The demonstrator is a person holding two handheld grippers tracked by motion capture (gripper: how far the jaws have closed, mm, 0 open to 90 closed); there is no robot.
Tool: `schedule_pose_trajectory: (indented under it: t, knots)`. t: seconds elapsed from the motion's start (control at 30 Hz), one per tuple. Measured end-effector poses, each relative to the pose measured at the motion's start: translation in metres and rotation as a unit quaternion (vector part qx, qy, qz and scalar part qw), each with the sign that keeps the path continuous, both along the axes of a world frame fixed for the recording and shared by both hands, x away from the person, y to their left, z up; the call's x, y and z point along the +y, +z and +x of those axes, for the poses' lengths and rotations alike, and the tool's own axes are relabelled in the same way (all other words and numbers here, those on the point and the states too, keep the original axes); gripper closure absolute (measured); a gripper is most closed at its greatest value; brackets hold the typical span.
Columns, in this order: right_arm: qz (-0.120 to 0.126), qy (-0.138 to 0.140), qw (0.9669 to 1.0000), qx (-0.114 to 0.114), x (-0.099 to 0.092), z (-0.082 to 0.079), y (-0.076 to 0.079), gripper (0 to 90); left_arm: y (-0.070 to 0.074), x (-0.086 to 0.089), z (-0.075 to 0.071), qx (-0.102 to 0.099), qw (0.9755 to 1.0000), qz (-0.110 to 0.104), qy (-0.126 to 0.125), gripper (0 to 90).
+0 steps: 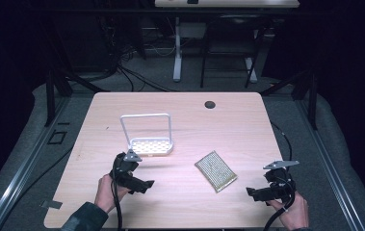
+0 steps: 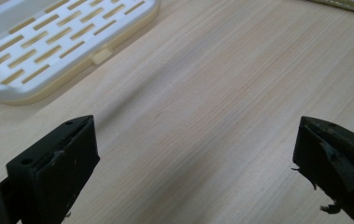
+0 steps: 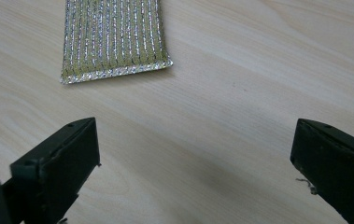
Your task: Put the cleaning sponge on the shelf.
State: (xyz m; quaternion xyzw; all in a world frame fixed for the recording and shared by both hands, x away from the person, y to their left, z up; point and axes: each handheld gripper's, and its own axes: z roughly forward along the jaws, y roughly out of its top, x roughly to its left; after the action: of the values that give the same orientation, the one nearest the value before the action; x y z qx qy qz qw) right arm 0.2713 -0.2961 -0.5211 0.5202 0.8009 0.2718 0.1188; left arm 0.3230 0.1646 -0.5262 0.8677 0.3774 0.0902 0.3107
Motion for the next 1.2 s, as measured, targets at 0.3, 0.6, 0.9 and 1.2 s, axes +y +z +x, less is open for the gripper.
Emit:
schedule_pose_trajectory:
  t: [0.3,0.6,0.9,1.2]
  knots:
    - [0.0,0.002,1.0,-0.001,0.0,-0.001,0.0,2.7,0.004,-0.022,0.002,0.011,0.9997,-0.001,-0.021,0.3]
    - [0.0,0.009,1.0,-0.002,0.001,-0.002,-0.001,4.2,0.01,-0.051,0.008,0.012,0.9989,-0.003,-0.046,0.2]
    - [0.001,0.011,0.9999,-0.001,0.001,-0.001,-0.001,5.7,0.021,-0.105,0.02,-0.001,0.9969,-0.008,-0.079,0.2]
    - [-0.003,0.026,0.9996,0.003,0.008,0.003,-0.001,8.0,0.018,-0.151,0.039,0.013,0.9948,0.008,-0.1,0.4]
